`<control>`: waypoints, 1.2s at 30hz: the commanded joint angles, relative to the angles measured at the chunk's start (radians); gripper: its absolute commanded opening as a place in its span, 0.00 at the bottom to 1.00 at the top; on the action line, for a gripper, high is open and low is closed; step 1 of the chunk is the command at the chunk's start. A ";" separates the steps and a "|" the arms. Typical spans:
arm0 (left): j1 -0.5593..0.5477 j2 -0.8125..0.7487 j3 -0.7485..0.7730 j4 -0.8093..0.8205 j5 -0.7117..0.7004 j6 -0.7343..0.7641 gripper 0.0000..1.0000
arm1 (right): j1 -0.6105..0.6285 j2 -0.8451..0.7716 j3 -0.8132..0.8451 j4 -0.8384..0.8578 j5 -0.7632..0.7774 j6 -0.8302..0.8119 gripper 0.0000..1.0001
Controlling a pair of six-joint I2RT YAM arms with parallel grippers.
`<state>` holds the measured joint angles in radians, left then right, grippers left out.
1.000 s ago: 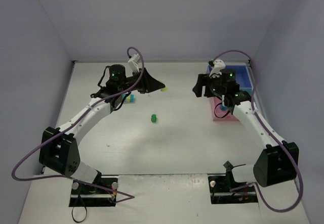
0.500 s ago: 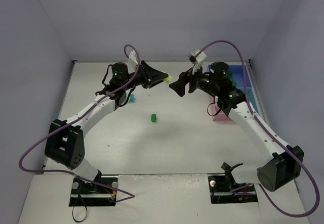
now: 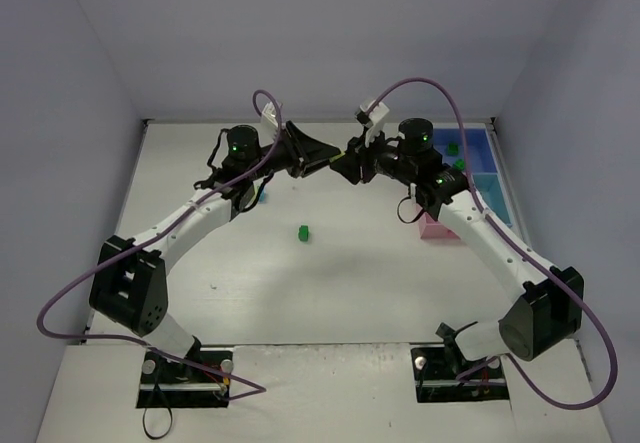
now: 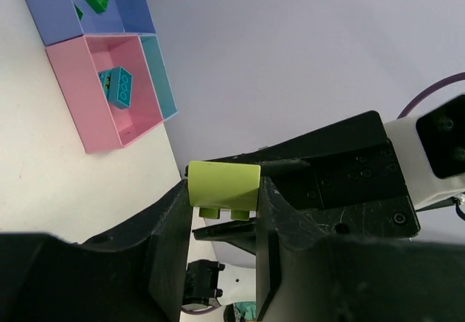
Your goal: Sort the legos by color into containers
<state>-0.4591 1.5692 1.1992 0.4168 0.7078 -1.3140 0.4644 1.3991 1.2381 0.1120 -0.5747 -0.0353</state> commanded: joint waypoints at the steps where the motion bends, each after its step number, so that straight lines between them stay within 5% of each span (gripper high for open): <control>1: -0.009 -0.057 0.040 0.074 0.024 -0.011 0.00 | 0.007 -0.014 0.052 0.100 0.006 -0.011 0.18; 5: -0.010 -0.061 0.036 0.057 0.024 -0.004 0.04 | 0.007 -0.041 0.031 0.098 0.035 -0.020 0.00; 9: -0.007 -0.063 0.040 -0.030 0.027 0.059 0.50 | -0.006 -0.069 -0.005 0.071 0.096 -0.032 0.00; 13: 0.000 -0.106 0.057 -0.244 -0.051 0.221 0.73 | -0.073 -0.123 -0.116 0.045 0.225 0.001 0.00; 20: 0.007 -0.179 0.094 -0.719 -0.369 0.622 0.75 | -0.306 -0.155 -0.204 -0.087 0.564 0.115 0.00; 25: 0.005 -0.192 0.056 -0.838 -0.473 0.748 0.75 | -0.537 -0.092 -0.201 -0.172 0.713 0.239 0.00; 31: 0.004 -0.196 -0.003 -0.854 -0.487 0.789 0.75 | -0.667 0.032 -0.152 -0.189 0.747 0.275 0.00; 36: -0.001 -0.195 -0.027 -0.860 -0.488 0.800 0.75 | -0.724 0.135 -0.109 -0.181 0.740 0.270 0.10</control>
<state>-0.4572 1.4025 1.1622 -0.4500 0.2417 -0.5560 -0.2436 1.5078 1.0615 -0.0906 0.1287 0.2150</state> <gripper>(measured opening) 0.746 0.289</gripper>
